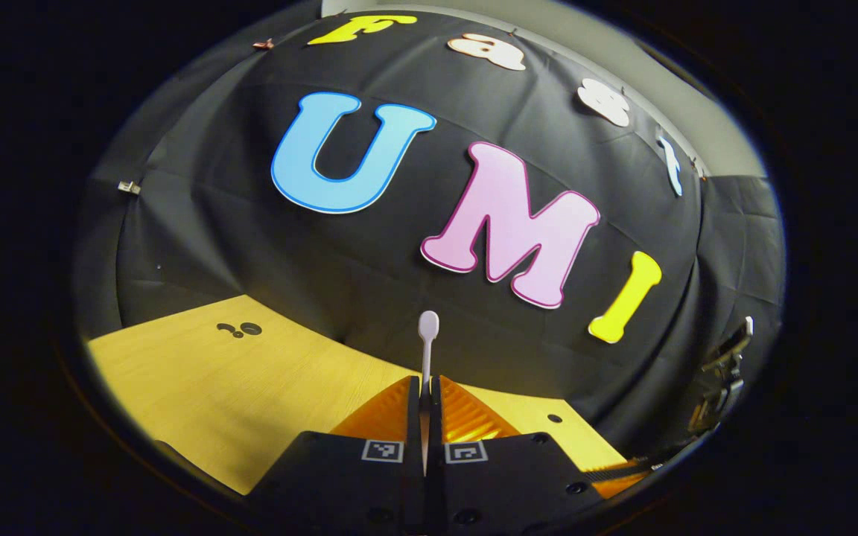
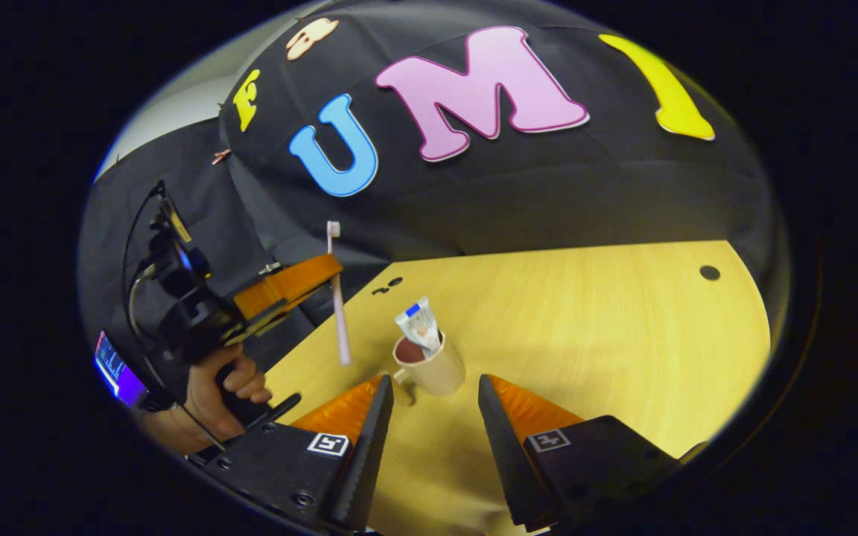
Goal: Put the toothbrush and toothpaste on the desktop into the cup, then pick up the cup and place it on the coaster on the desktop.
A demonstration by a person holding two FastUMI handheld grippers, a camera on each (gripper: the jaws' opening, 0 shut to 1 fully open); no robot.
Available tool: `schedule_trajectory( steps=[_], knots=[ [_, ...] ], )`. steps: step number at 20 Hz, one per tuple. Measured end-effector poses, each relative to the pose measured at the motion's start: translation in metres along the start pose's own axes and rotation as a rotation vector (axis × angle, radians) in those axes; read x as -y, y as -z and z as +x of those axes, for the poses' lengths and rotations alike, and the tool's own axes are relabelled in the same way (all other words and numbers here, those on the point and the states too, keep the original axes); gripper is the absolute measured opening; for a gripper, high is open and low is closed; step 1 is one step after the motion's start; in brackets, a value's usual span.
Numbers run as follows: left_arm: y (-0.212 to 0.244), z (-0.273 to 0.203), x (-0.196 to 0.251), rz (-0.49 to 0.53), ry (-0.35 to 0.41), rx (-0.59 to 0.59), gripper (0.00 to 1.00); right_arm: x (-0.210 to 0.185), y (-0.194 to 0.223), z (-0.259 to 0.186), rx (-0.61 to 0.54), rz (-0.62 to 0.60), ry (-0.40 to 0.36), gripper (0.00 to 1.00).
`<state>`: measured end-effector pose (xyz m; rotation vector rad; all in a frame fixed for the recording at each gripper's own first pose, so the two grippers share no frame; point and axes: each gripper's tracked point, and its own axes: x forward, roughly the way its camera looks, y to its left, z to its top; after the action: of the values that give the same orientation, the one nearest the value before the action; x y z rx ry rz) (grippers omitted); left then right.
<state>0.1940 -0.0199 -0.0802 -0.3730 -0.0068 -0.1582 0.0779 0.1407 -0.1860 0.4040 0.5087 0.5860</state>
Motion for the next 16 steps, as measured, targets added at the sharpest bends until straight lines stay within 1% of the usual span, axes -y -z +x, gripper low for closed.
schedule_trajectory(
  steps=[5,8,10,12,16],
  knots=[
    [0.018,0.038,-0.016,-0.005,-0.041,0.024,0.06,0.029,0.035,-0.031,-0.046,0.082,0.082,0.71],
    [0.031,0.053,-0.023,0.02,-0.063,0.024,0.06,0.04,0.051,-0.042,-0.077,0.097,0.106,0.71],
    [0.038,0.058,-0.026,0.045,-0.082,0.029,0.06,0.044,0.053,-0.047,-0.082,0.105,0.114,0.71],
    [0.051,0.059,-0.03,0.074,-0.099,0.01,0.06,0.051,0.053,-0.048,-0.084,0.112,0.125,0.71],
    [0.077,0.053,-0.031,0.082,-0.104,-0.044,0.06,0.057,0.045,-0.048,-0.07,0.127,0.132,0.71]
  ],
)
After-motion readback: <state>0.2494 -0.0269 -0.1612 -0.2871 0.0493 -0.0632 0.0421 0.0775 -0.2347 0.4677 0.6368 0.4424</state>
